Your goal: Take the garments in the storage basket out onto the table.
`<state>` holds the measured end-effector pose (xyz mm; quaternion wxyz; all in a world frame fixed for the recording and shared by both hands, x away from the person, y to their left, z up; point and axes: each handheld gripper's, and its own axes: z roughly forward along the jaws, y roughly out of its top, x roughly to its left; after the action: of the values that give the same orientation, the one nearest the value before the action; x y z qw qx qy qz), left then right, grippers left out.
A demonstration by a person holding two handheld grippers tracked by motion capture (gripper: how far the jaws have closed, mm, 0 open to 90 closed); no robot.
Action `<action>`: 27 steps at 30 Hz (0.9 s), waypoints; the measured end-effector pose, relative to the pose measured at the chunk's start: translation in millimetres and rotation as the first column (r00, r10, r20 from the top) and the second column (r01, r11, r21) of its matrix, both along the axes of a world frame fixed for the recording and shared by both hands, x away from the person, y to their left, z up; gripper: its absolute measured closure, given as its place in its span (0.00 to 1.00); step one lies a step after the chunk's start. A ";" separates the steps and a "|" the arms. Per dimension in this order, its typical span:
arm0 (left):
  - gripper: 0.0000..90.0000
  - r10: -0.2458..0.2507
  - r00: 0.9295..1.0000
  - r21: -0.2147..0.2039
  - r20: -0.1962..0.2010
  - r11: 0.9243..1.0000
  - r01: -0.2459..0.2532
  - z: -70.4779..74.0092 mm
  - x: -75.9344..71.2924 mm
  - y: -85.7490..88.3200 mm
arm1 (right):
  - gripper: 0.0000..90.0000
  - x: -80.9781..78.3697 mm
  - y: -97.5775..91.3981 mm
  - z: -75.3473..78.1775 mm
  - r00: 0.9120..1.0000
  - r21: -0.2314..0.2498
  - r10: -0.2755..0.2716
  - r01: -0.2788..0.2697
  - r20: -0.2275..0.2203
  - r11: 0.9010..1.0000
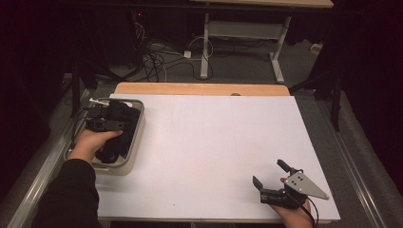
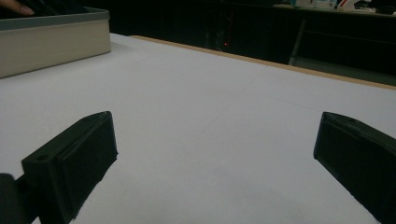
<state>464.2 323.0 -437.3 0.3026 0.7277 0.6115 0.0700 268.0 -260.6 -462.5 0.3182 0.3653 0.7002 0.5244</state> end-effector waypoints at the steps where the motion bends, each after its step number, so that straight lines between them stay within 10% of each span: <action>1: 0.04 -0.009 1.000 0.014 -0.013 1.000 0.009 0.0 -1.1 -0.6 | 0.00 -0.2 0.1 0.3 1.000 -0.001 0.000 0.000 0.000 1.000; 9: 0.06 -0.060 0.995 0.100 -0.083 0.993 0.069 2.0 -7.3 -7.7 | 0.01 -1.0 0.3 1.4 1.000 0.000 0.003 -0.003 0.003 1.000; 18: 0.06 -0.136 0.976 0.189 -0.170 0.968 0.168 7.0 -9.8 -15.8 | 0.01 0.0 0.4 1.6 1.000 0.001 0.002 -0.002 0.002 1.000; 24: 0.18 -0.140 0.976 0.317 -0.168 0.929 0.188 1.4 -11.7 -25.2 | 0.01 -2.5 1.9 2.6 1.000 -0.002 0.006 -0.006 0.006 1.000; 27: 0.29 -0.133 0.980 0.411 -0.147 0.893 0.183 -2.4 -10.9 -31.7 | 0.01 -2.4 2.8 2.1 1.000 -0.004 0.007 -0.007 0.004 1.000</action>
<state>453.3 291.3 -439.7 0.1071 0.8259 0.5371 0.1340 265.6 -257.8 -460.4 0.3184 0.3611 0.7018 0.5250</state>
